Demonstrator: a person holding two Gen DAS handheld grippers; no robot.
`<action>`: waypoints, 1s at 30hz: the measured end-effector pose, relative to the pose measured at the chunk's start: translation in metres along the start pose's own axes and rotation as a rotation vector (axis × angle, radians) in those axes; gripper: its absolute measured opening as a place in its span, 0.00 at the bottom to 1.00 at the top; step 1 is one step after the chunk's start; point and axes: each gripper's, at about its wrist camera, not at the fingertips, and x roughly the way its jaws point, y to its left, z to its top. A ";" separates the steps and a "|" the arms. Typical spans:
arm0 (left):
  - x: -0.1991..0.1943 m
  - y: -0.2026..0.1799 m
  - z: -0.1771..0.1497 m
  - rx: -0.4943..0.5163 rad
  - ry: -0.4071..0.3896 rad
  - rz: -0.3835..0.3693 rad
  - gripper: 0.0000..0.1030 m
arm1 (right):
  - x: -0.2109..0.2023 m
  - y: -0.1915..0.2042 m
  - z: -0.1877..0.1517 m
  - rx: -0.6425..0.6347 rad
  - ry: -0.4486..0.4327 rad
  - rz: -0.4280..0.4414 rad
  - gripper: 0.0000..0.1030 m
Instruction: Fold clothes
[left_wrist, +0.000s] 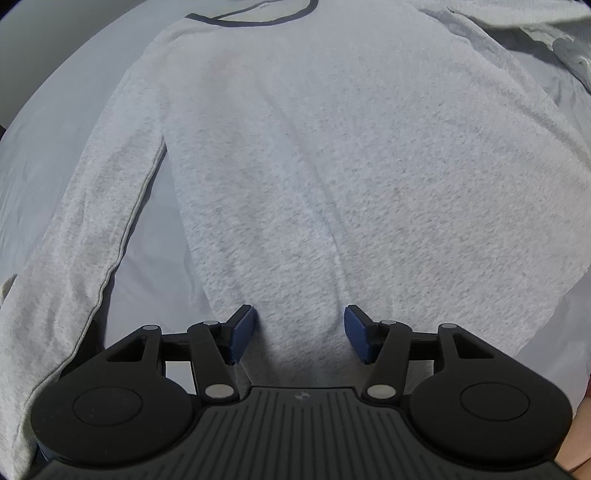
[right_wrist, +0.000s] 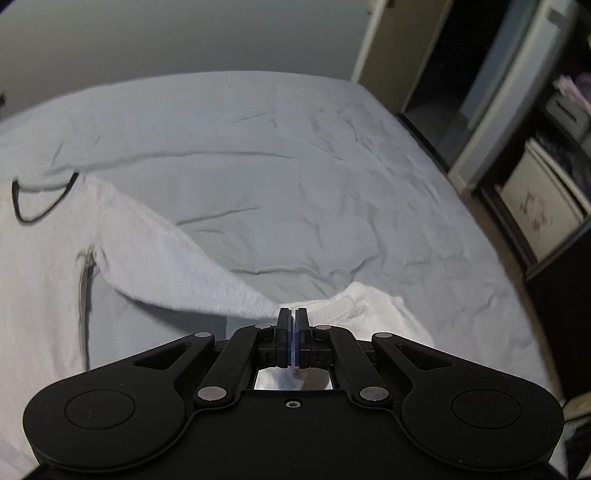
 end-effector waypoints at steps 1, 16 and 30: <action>0.000 0.001 0.000 -0.003 -0.003 -0.002 0.51 | 0.008 0.005 -0.007 -0.029 0.043 0.019 0.00; 0.003 -0.004 0.006 -0.011 0.013 0.010 0.51 | 0.053 -0.018 -0.045 0.142 0.164 0.174 0.32; 0.003 -0.009 0.015 0.008 0.058 0.028 0.52 | 0.130 -0.080 -0.069 0.536 0.195 0.300 0.32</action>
